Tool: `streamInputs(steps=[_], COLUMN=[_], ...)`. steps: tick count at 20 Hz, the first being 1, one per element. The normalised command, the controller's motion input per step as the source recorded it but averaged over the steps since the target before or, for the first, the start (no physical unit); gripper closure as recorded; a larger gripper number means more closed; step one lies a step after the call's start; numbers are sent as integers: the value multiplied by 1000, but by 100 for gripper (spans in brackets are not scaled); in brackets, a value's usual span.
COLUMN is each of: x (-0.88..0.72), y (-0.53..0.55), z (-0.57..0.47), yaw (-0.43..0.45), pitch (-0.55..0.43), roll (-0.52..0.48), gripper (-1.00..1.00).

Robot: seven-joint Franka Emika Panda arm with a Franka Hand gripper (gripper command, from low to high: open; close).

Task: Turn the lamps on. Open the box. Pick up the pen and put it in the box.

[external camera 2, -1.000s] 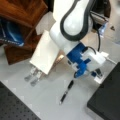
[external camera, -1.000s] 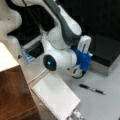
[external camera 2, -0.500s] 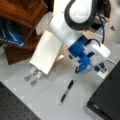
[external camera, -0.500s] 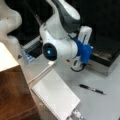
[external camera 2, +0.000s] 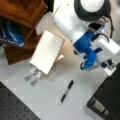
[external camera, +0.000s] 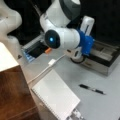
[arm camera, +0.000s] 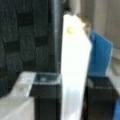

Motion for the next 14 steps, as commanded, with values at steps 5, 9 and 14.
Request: streamInputs(steps=[5, 9, 14], x=[-38, -37, -42], y=[324, 283, 225], z=[311, 275, 244], yaw=[67, 73, 70], pitch=[68, 62, 43], roll=[-311, -308, -293], gripper=[100, 100, 100])
